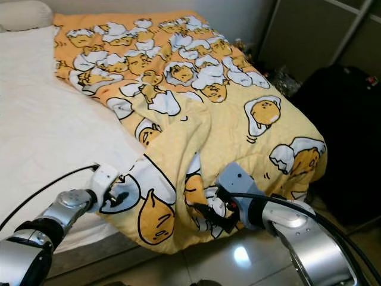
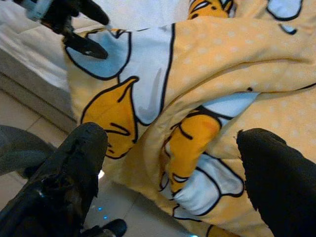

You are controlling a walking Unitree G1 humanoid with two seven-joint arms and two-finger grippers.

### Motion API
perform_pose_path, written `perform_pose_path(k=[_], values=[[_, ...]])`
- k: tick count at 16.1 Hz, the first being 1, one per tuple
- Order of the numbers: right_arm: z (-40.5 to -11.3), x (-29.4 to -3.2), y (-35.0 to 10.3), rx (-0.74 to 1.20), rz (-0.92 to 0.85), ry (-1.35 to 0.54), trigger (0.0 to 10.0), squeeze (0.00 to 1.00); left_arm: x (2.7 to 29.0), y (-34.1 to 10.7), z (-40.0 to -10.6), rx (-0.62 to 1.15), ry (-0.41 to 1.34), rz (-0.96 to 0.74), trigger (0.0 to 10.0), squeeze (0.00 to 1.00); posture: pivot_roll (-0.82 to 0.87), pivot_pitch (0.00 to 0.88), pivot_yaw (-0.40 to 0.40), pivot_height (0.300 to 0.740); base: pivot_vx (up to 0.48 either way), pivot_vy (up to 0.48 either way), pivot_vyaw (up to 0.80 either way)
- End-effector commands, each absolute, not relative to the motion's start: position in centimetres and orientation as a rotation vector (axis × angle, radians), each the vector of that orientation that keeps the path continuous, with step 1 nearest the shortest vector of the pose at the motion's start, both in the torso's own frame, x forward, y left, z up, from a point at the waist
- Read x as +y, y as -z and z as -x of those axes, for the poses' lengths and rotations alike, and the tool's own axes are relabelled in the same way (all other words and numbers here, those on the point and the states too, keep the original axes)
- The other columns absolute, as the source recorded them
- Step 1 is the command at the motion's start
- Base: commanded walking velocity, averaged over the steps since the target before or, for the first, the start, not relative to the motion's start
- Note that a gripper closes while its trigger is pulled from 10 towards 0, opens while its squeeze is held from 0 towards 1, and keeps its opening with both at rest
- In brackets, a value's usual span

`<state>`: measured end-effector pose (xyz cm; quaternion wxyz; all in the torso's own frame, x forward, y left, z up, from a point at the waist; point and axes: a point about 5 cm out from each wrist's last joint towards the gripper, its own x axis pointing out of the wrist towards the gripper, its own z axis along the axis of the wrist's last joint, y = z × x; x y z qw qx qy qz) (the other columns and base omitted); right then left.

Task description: Clean up the room

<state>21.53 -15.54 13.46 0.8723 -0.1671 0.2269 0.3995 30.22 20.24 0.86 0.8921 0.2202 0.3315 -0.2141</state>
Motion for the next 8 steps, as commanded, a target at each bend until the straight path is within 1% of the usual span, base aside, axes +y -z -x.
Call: perform_pose_path(k=[1,2,4,8], values=[[-21.1,-15.4,-13.7,0.482,0.338,-0.879,10.0,0.00,20.2,-1.0,-30.4,0.706,0.458,-0.490,0.9,0.00,-0.30,0.074,-0.028,0.740,0.000,0.000,0.00],[-20.8,-15.5,-13.5,0.496,0.329,-0.913,10.0,0.00,20.3,-1.0,-30.4,0.712,0.456,-0.497,0.0,0.00,-0.30,0.073,-0.025,0.740,0.000,0.000,0.00],[-20.6,-15.8,-13.3,0.515,0.354,-0.934,10.0,0.00,20.5,-1.1,-30.5,0.718,0.461,-0.518,0.0,0.00,-0.30,0.071,-0.009,0.740,0.000,0.000,0.00],[-20.7,-16.5,-13.2,0.527,0.365,-0.916,10.0,0.00,21.6,-1.4,-30.6,0.729,0.406,-0.581,0.0,0.00,-0.30,0.075,-0.009,0.740,0.000,0.000,0.00]])
